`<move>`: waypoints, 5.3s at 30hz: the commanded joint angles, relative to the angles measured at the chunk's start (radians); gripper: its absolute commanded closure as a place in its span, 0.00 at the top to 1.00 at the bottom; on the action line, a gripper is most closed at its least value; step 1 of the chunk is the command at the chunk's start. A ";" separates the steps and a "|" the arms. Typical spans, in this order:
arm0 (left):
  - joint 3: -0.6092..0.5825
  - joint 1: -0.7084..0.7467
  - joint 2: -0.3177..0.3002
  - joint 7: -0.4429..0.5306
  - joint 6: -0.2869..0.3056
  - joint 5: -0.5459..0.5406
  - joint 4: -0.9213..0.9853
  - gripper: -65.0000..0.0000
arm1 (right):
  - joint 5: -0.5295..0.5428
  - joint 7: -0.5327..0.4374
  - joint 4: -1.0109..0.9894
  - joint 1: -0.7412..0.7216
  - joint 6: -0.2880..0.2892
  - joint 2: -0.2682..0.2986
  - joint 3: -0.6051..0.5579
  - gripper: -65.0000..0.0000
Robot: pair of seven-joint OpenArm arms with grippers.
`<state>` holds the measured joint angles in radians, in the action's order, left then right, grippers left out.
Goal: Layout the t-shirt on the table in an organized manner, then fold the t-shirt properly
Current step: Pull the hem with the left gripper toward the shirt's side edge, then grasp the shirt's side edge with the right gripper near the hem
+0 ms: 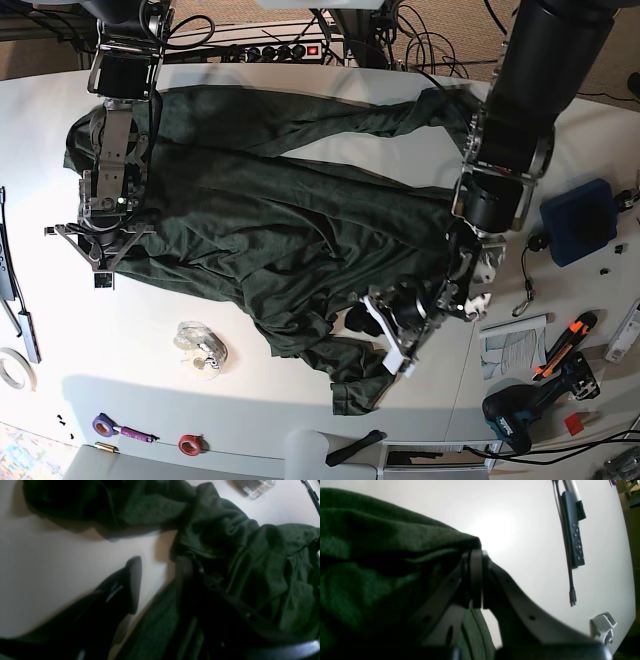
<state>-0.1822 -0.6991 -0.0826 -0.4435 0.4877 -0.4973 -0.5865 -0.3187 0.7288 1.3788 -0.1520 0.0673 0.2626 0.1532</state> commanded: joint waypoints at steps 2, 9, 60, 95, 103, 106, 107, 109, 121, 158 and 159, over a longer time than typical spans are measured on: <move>0.001 -0.016 0.021 0.034 0.010 0.004 -0.013 0.37 | -0.011 -0.018 0.018 -0.019 -0.011 0.014 0.003 0.00; 0.001 0.006 0.067 0.064 0.011 0.029 -0.013 0.38 | -0.010 -0.016 0.018 -0.019 -0.011 0.014 0.003 0.00; 0.278 0.156 -0.333 0.144 0.201 -0.224 -0.057 0.00 | -0.097 0.016 0.018 -0.021 -0.117 0.014 0.006 0.00; 0.276 0.195 -0.264 0.147 0.210 -0.281 -0.058 0.45 | 0.508 0.148 -0.067 -0.248 0.525 -0.001 0.003 0.48; 0.276 0.195 -0.264 0.147 0.210 -0.281 -0.058 0.45 | 0.479 0.043 -0.352 -0.264 0.527 -0.003 0.003 0.48; 0.276 0.195 -0.264 0.148 0.210 -0.281 -0.058 0.45 | 0.479 0.037 -0.353 -0.265 0.530 -0.002 0.003 0.48; 0.276 0.195 -0.264 0.147 0.210 -0.281 -0.058 0.45 | 0.479 0.036 -0.350 -0.266 0.531 -0.002 0.003 0.48; 0.276 0.195 -0.264 0.147 0.210 -0.281 -0.058 0.45 | 0.480 0.018 -0.345 -0.272 0.531 -0.002 0.003 0.48; 0.276 0.198 -0.264 0.145 0.210 -0.281 -0.058 0.45 | 0.480 -0.079 -0.345 -0.306 0.531 -0.002 0.003 0.00; -0.243 -0.124 -0.115 0.213 -0.208 0.156 -0.048 0.58 | 0.325 -0.175 -0.345 -0.374 0.257 -0.069 0.003 0.00; -0.251 -0.123 -0.115 0.213 -0.207 0.167 -0.039 0.58 | 0.325 -0.175 -0.345 -0.374 0.257 -0.069 0.003 0.00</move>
<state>-0.4351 -0.7879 -0.1947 -0.2531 0.2802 -0.3248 -0.6147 -0.0002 0.5755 1.0161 -0.4931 0.3279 0.1829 0.1551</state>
